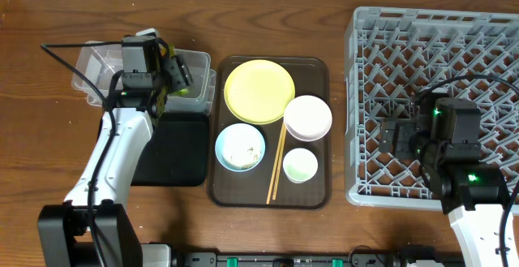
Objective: Sort waste into correct bins and load items into the dishwasher rack
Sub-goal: 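Drop the wrapper into the clear bin with the left gripper, then grasp the rim of the light-blue rice bowl with the left gripper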
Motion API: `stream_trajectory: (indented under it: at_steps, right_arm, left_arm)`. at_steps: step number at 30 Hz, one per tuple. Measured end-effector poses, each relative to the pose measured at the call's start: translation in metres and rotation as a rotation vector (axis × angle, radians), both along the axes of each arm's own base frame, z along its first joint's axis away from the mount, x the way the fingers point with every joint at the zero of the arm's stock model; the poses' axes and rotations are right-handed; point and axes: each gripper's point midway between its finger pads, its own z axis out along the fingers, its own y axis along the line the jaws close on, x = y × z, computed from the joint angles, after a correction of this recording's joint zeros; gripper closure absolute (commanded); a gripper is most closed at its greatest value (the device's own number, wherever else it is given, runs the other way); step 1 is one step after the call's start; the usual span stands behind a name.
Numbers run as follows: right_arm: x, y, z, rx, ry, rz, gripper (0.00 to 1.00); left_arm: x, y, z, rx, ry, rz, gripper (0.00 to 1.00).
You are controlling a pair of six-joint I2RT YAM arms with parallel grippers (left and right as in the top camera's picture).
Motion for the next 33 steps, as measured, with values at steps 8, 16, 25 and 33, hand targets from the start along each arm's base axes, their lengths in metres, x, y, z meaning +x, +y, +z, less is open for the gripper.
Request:
stream_trajectory:
  at_steps: [8,16,25,33]
  right_arm:
    - [0.0,0.0,0.0,0.0,0.0,0.0,0.01]
    - [0.0,0.0,0.0,0.001,0.0,-0.002,0.01]
    - [0.0,0.0,0.0,0.002,0.0,-0.002,0.01]
    - [0.0,0.0,0.0,0.001,0.0,-0.002,0.01]
  left_arm:
    - [-0.013,-0.014,0.022,-0.032,-0.025,-0.004,0.12]
    - [-0.058,-0.09,0.029,-0.085,0.061,-0.172,0.11]
    - [-0.104,-0.179,-0.039,-0.058,0.314,-0.386,0.27]
    - [-0.132,-0.213,-0.089,0.001,0.464,-0.48,0.48]
